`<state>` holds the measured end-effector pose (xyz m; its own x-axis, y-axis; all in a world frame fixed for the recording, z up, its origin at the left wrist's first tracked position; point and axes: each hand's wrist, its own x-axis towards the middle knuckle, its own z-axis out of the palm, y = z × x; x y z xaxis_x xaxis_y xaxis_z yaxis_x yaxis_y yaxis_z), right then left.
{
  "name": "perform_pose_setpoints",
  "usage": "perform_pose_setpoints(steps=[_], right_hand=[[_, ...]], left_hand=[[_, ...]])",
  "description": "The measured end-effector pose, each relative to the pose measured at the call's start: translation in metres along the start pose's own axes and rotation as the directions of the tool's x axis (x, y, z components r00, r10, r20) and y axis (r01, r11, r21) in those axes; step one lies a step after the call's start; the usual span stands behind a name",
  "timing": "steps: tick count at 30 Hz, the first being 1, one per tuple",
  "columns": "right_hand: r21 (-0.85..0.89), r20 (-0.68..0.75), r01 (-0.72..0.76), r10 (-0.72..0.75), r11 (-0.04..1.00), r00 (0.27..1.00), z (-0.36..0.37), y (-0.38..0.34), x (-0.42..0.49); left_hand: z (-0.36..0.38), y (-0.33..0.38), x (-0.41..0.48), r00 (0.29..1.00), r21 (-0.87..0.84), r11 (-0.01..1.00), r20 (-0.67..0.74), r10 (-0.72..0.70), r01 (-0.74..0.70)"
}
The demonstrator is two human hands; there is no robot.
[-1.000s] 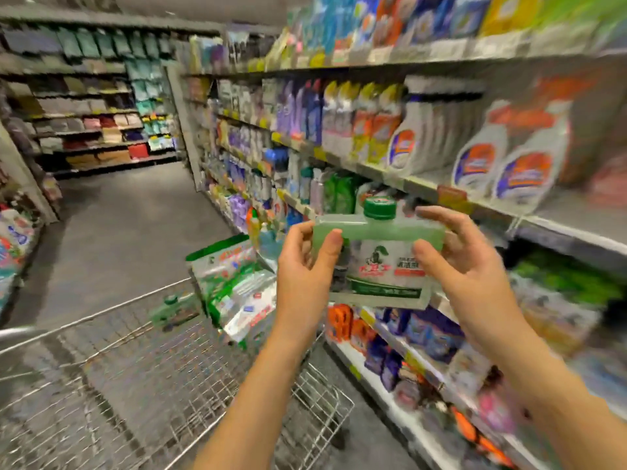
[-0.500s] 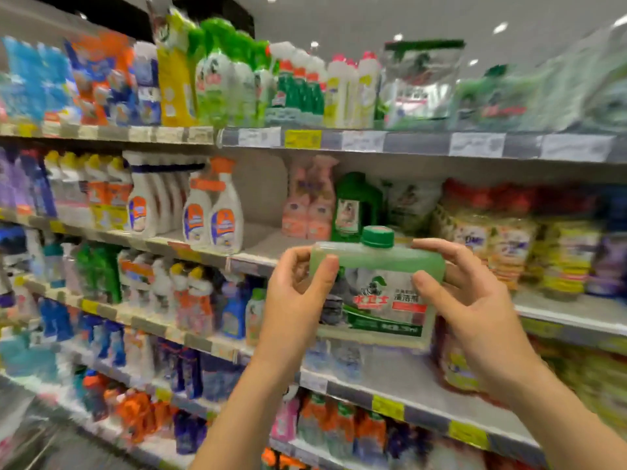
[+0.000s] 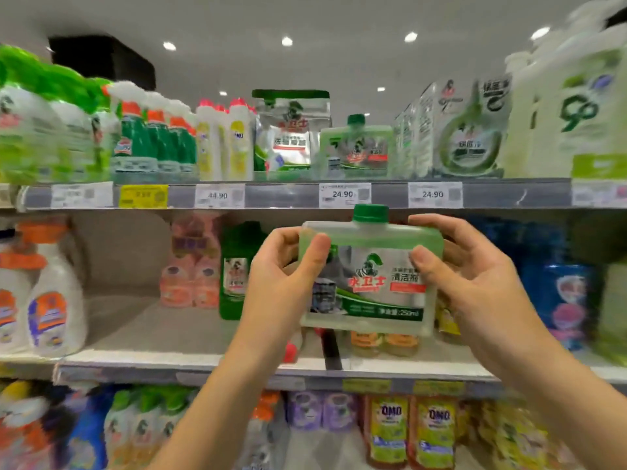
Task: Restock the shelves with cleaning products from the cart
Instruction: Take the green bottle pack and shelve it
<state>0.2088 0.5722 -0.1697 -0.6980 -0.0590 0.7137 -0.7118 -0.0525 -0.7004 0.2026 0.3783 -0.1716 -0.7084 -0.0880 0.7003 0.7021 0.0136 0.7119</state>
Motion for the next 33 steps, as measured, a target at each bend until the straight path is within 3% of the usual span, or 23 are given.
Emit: perform_pose_setpoints(steps=[8, 14, 16, 18, 20, 22, 25, 28, 30, 32, 33], right_hand=[[0.085, -0.096, 0.123, -0.115, 0.989, 0.989, 0.002, 0.018, 0.105], [0.104, -0.131, 0.188, -0.174, 0.977, 0.976, 0.0, 0.0, 0.174], [0.109, -0.12, 0.202, -0.189, 0.973, 0.975, -0.003, -0.007, 0.194], [0.099, -0.106, 0.198, -0.187, 0.975, 0.977, -0.007, -0.007, 0.211], [0.082, -0.094, 0.17, -0.162, 0.982, 0.982, -0.01, -0.001, 0.225], [0.064, -0.082, 0.122, -0.116, 0.99, 0.99, -0.013, 0.009, 0.235], [-0.021, -0.031, 0.053, -0.054, 0.998, 0.998, -0.016, 0.025, 0.242], [-0.107, 0.037, -0.043, 0.048, 0.993, 0.998, -0.02, 0.03, 0.245], [-0.43, 0.054, 0.029, -0.006, 0.902, 0.998, -0.023, 0.03, 0.248], [-0.803, 0.129, 0.183, -0.135, 0.568, 0.983, -0.025, 0.028, 0.251], [-0.867, 0.188, 0.236, -0.151, 0.438, 0.97, -0.026, 0.028, 0.252]], left_hand=[[0.009, -0.018, 0.114, 0.989, -0.043, 0.991, 0.064, 0.13, -0.127], [0.024, -0.005, 0.184, 0.95, -0.065, 0.95, 0.055, 0.308, -0.305], [0.034, -0.005, 0.203, 0.907, 0.048, 0.906, -0.009, 0.422, -0.421], [0.044, -0.006, 0.218, 0.818, 0.251, 0.799, -0.046, 0.574, -0.546], [0.052, -0.01, 0.229, 0.766, 0.411, 0.697, 0.006, 0.643, -0.588], [0.059, -0.016, 0.237, 0.81, 0.525, 0.659, 0.106, 0.577, -0.538], [0.066, -0.029, 0.243, 0.869, 0.717, 0.526, 0.235, 0.436, -0.457], [0.069, -0.034, 0.242, 0.921, 0.81, 0.455, 0.257, 0.294, -0.371], [0.07, -0.034, 0.241, 0.925, 0.848, 0.393, 0.259, 0.277, -0.356], [0.069, -0.031, 0.24, 0.929, 0.87, 0.348, 0.274, 0.248, -0.35], [0.069, -0.028, 0.24, 0.93, 0.879, 0.321, 0.293, 0.222, -0.353]])
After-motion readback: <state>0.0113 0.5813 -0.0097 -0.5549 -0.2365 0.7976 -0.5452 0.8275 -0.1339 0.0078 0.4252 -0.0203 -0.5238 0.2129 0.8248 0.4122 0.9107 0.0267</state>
